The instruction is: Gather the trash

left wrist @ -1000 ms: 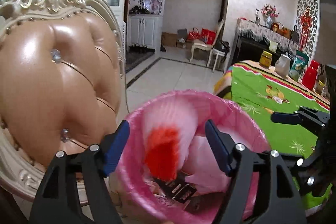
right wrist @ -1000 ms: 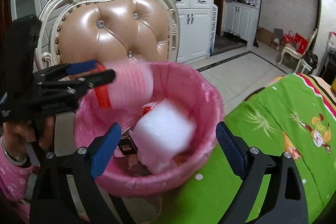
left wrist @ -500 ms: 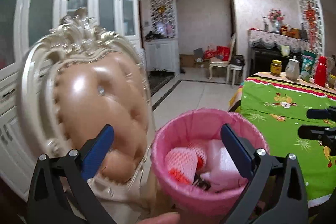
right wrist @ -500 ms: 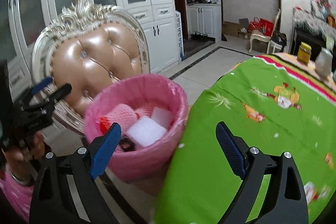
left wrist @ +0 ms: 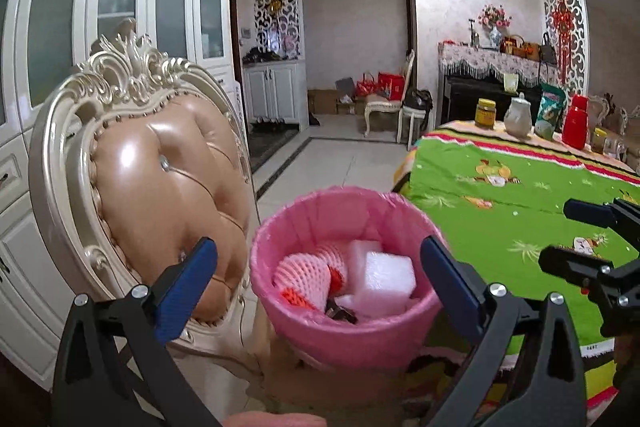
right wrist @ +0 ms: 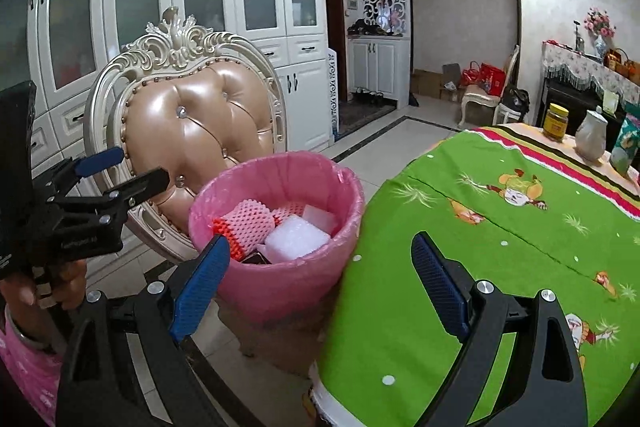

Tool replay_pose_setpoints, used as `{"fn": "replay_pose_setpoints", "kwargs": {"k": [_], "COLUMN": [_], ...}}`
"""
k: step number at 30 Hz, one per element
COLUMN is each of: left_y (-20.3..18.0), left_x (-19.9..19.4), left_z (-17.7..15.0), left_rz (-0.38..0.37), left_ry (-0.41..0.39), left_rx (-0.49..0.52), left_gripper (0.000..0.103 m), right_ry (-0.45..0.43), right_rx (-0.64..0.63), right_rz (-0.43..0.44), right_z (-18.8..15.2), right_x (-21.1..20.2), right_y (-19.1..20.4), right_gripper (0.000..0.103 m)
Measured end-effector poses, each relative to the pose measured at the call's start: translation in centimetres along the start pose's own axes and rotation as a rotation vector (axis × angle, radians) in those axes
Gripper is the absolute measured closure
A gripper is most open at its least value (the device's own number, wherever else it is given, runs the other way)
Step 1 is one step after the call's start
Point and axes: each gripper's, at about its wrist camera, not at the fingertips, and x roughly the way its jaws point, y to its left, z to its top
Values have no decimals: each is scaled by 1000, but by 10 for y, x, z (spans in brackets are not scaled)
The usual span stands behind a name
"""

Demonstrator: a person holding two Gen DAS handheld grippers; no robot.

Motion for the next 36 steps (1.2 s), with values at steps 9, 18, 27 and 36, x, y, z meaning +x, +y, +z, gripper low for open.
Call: {"fn": "replay_pose_setpoints", "kwargs": {"k": [9, 18, 27, 36], "left_y": [-18, -10, 0, 1], "left_x": [-2, 9, 15, 13], "left_z": [-13, -22, -25, -26], "left_rz": [-56, -51, -61, -53], "left_ry": [28, 62, 68, 65], "left_rx": [59, 60, 33, 29], "left_gripper": [5, 5, 5, 5], "right_ry": [9, 32, 45, 46], "right_rx": [21, 22, 1, -1], "right_rz": [-27, -39, -28, -29], "right_z": [-8, -11, -7, -6], "right_x": [2, 11, 21, 22], "right_y": [-9, -8, 2, 5], "right_gripper": [17, 17, 17, 17]}}
